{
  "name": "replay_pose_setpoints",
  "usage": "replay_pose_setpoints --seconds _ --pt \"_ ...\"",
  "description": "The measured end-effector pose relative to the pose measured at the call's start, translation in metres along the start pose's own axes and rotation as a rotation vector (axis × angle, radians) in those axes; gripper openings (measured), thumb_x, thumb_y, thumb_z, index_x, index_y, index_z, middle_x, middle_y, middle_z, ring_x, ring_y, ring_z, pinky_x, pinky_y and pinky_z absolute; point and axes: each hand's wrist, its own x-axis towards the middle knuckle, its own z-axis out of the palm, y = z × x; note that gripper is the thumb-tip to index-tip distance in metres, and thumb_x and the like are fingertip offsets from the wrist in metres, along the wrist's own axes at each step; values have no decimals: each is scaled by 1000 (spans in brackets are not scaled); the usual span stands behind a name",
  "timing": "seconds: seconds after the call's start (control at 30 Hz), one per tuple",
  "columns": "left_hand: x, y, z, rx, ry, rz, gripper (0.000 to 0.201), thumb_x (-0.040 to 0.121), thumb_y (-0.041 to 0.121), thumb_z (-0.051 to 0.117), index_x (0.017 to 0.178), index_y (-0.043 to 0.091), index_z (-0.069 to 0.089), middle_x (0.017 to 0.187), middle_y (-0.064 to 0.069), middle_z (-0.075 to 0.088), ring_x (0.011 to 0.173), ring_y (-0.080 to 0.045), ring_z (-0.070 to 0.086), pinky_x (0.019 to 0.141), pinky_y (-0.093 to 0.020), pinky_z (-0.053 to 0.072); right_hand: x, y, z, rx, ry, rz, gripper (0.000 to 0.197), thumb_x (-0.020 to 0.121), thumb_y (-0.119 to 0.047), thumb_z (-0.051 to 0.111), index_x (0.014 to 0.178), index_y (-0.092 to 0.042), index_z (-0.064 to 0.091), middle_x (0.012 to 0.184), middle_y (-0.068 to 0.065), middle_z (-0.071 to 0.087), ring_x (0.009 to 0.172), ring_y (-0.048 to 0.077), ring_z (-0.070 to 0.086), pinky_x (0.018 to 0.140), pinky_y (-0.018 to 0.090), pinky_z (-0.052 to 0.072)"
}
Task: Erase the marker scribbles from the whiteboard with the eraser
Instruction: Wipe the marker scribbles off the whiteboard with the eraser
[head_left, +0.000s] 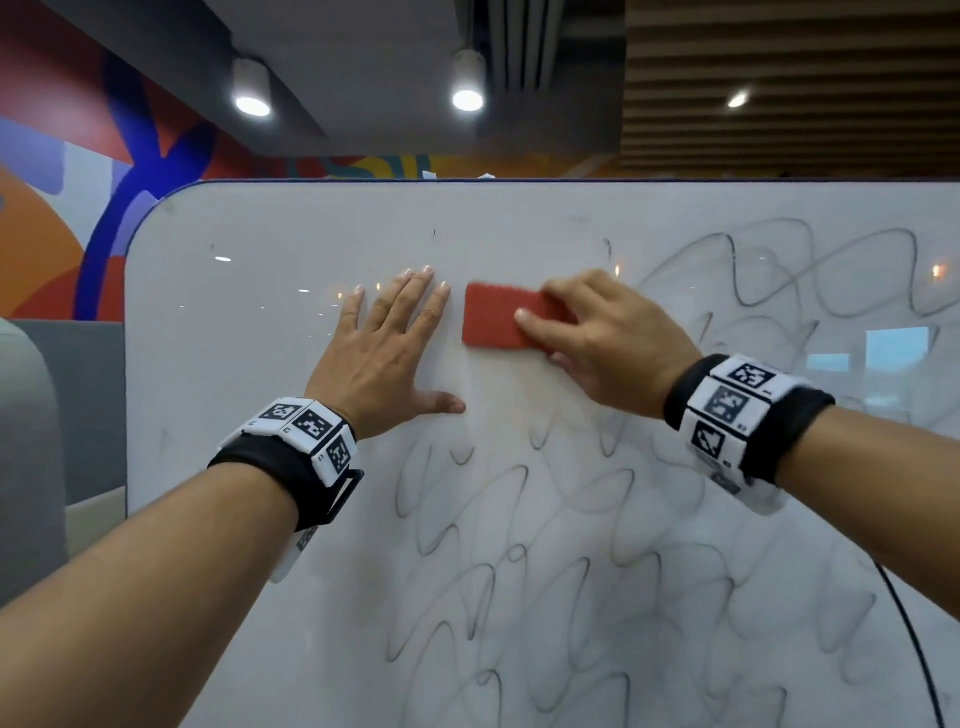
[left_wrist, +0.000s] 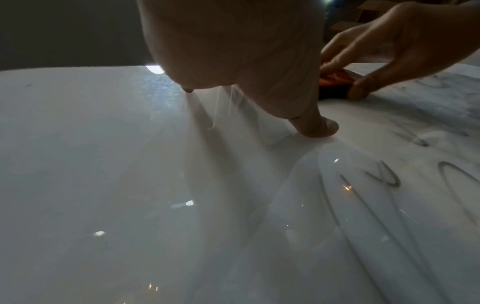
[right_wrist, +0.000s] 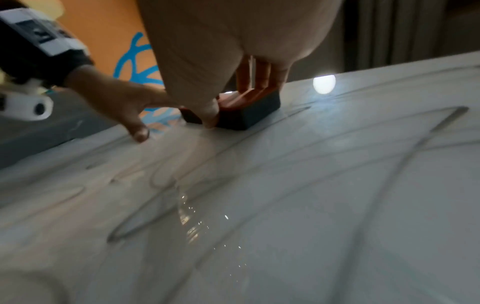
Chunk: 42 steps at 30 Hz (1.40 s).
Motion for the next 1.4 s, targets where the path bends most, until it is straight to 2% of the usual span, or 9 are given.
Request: replay_pose_setpoints --seconds 0.1,0.27,0.33,0.43,0.53,0.73,1.0,1.23,1.4 --pt "0 0 1 0 5 -1 120 71 85 44 158 21 -9 165 2 -14 152 -16 -12 123 -51 1 4 16 -7 -19 -46 -114 43 88 -19 63 130 -14 63 121 22 59 96 39 56 78 49 54" --pt "-2 -1 4 -3 23 2 119 71 86 41 158 20 -6 166 1 -10 152 -17 -10 123 -51 2 33 43 -25 33 73 323 53 83 -17 76 134 -17 60 126 20 58 109 42 53 87 49 50" --pt "-3 -1 5 -6 31 5 119 71 86 41 159 20 -4 166 1 -9 152 -17 -9 123 -51 3 30 29 -19 9 85 371 55 83 -19 76 135 -16 59 125 20 57 109 41 52 85 48 50" --pt "-3 -1 7 -8 43 7 118 70 87 37 159 19 -2 166 1 -7 152 -16 -8 123 -52 5 13 3 -5 12 36 163 54 80 -20 76 132 -13 61 122 22 58 102 41 54 83 47 52" --pt "-3 -1 9 -9 51 11 118 69 87 36 159 19 -1 166 0 -5 152 -17 -6 123 -52 5 13 13 -10 -21 -62 -38 53 81 -21 75 132 -13 62 121 22 58 100 40 56 79 48 55" --pt "-5 -2 12 -27 74 13 118 69 88 33 159 18 2 167 0 -1 151 -16 -4 123 -52 6 38 40 -24 19 92 360 54 84 -17 76 135 -15 59 128 21 56 111 42 51 86 50 51" --pt "-7 -1 14 -37 76 13 117 70 86 37 159 17 3 167 0 0 152 -17 -3 123 -52 6 7 -5 0 29 -49 -27 54 79 -21 77 131 -13 63 120 21 59 100 39 56 78 48 56" --pt "-10 -1 15 -27 87 15 116 71 84 42 159 16 8 167 -1 4 152 -17 1 122 -53 9 18 -3 -7 54 86 285 54 81 -23 78 132 -14 62 121 22 58 103 41 54 80 47 52" --pt "-13 -5 13 -21 65 33 115 71 82 41 159 16 7 167 1 1 153 -17 0 123 -50 6 -7 -32 15 74 -19 -65 51 78 -21 76 128 -13 64 115 22 60 92 38 56 74 48 53"
